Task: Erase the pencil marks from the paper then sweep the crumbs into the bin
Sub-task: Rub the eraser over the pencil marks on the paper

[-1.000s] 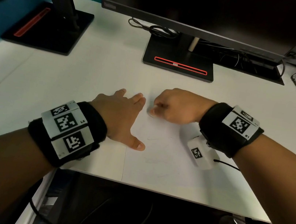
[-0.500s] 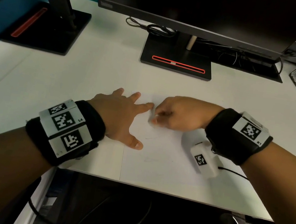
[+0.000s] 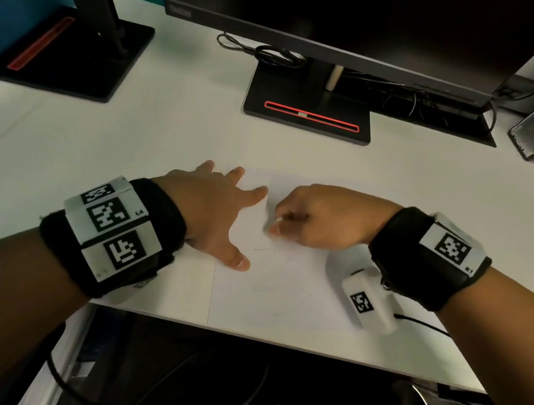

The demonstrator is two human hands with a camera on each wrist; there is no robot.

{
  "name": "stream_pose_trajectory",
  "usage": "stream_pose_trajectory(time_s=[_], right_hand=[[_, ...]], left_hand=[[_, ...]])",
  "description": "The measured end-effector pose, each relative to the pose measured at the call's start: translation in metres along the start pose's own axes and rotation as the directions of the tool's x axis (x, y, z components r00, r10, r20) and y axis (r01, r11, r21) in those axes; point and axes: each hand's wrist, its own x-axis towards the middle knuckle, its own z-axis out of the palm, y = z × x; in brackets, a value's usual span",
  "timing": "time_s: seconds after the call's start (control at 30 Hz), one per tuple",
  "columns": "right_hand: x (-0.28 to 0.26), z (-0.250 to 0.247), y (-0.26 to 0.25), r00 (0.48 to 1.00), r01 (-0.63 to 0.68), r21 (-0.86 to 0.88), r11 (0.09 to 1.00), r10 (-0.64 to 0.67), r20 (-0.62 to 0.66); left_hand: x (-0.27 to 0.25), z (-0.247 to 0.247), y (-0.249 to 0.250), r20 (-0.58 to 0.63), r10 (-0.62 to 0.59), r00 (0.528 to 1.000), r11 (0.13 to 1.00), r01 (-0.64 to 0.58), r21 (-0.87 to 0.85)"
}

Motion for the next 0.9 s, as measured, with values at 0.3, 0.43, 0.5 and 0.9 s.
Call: stream_pose_trajectory(time_s=[0.3, 0.43, 0.5, 0.9], right_hand=[[-0.005, 0.001, 0.005, 1.000, -0.009, -0.002, 1.000, 0.009, 0.002], [-0.004, 0.002, 0.005, 0.998, 0.015, -0.003, 1.000, -0.016, -0.056], [-0.008, 0.006, 0.003, 1.000, 0.017, -0.008, 1.000, -0.017, 0.009], [-0.013, 0.006, 0.026, 0.986, -0.147, 0.243, 0.959, 0.162, -0.045]], left_hand=[[-0.001, -0.001, 0.001, 0.006, -0.004, 1.000, 1.000, 0.004, 0.002], [-0.001, 0.000, 0.000, 0.004, -0.002, 1.000, 1.000, 0.002, 0.004], [0.000, 0.001, 0.000, 0.002, 0.000, 1.000, 1.000, 0.000, 0.002], [-0.006, 0.006, 0.001, -0.038, 0.028, 0.999, 0.998, -0.030, -0.053]])
